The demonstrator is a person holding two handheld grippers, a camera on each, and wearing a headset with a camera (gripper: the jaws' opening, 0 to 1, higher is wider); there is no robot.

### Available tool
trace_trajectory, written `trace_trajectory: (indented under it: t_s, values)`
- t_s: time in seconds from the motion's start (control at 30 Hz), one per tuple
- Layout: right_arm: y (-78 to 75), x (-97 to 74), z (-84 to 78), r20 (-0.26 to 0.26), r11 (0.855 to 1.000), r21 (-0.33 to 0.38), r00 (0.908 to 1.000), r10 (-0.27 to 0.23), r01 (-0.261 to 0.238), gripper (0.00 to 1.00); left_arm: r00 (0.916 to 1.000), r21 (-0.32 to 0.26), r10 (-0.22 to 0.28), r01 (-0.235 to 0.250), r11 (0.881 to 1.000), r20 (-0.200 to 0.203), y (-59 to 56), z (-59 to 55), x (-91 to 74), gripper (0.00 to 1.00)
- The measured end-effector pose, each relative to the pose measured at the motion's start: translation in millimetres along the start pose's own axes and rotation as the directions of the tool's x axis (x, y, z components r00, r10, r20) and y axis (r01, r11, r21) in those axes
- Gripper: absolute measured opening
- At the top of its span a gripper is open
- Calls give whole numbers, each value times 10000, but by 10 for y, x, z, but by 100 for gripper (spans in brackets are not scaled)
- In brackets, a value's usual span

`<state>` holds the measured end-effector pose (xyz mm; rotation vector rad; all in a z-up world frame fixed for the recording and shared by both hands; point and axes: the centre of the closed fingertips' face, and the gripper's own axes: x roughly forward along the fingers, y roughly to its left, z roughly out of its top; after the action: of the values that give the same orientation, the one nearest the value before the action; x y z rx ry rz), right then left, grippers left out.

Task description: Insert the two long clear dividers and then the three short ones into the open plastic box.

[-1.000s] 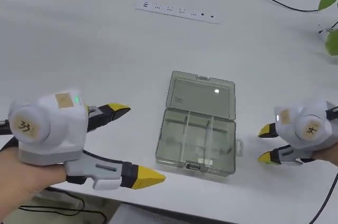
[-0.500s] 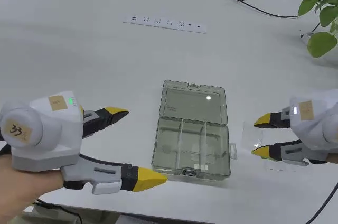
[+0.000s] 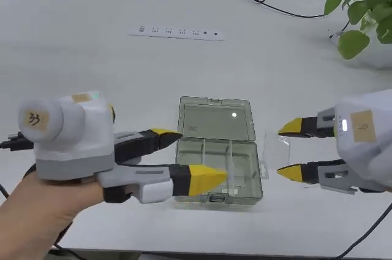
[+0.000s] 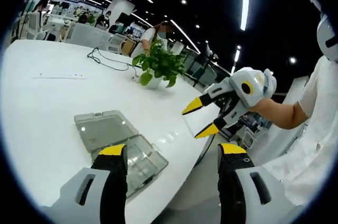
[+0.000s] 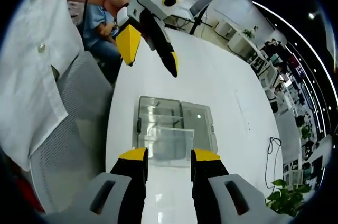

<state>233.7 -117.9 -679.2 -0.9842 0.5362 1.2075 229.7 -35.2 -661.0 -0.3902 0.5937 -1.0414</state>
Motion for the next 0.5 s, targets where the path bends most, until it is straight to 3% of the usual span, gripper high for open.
trace_trajectory:
  t_s: [0.13, 0.27, 0.4, 0.5]
  values:
    - [18, -31, 94, -7, 9997, -213, 9999, -128, 128, 32, 9992, -933, -321, 342, 9951, 242, -74, 52, 88, 59]
    - [26, -61, 195, 39, 9991, -349, 9997, -232, 234, 32, 9939, -2048, -1039, 1091, 9727, 359, -208, 67, 180, 49]
    - [33, -83, 267, 33, 9983, -493, 9995, -300, 301, 32, 9911, -2258, -1304, 1333, 9650, 279, -274, 33, 279, 39]
    - [50, -96, 326, 49, 9976, -609, 9995, -316, 319, 32, 9868, -2663, -1597, 1613, 9503, 278, -336, 11, 331, 32]
